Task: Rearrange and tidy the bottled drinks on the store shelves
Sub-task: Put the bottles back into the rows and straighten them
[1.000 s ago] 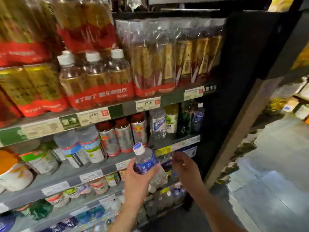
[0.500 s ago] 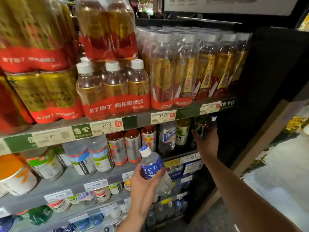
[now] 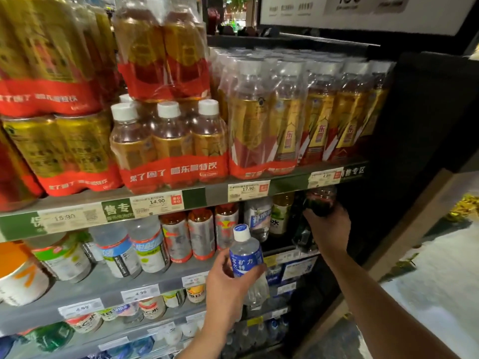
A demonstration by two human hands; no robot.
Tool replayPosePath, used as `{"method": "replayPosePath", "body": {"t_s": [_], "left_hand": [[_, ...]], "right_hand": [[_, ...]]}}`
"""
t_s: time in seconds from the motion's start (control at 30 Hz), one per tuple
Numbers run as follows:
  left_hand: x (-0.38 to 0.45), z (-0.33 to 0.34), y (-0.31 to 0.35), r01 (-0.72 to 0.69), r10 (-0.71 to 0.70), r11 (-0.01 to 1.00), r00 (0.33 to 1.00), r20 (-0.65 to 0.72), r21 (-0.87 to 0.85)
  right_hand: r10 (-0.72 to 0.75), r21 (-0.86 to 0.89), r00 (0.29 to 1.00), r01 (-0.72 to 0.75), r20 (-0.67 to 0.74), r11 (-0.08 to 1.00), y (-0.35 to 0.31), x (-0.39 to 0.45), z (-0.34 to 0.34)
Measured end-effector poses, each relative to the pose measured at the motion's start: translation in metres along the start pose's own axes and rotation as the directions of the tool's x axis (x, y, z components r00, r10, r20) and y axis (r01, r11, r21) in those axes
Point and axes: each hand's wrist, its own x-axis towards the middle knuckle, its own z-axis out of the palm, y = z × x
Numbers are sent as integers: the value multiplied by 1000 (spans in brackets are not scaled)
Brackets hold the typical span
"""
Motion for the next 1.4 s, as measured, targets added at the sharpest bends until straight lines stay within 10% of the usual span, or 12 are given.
{"method": "replayPosePath", "body": {"t_s": [0.77,1.4], "left_hand": [[70,242,-4,-89,221,939,898,-382,333],[67,223,-28,-44,217,912,895,-390,408]], "right_hand": [[122,100,906,-177,405,979,136,-46,-116],[79,170,854,-192,514,967,142,-48,-106]]}}
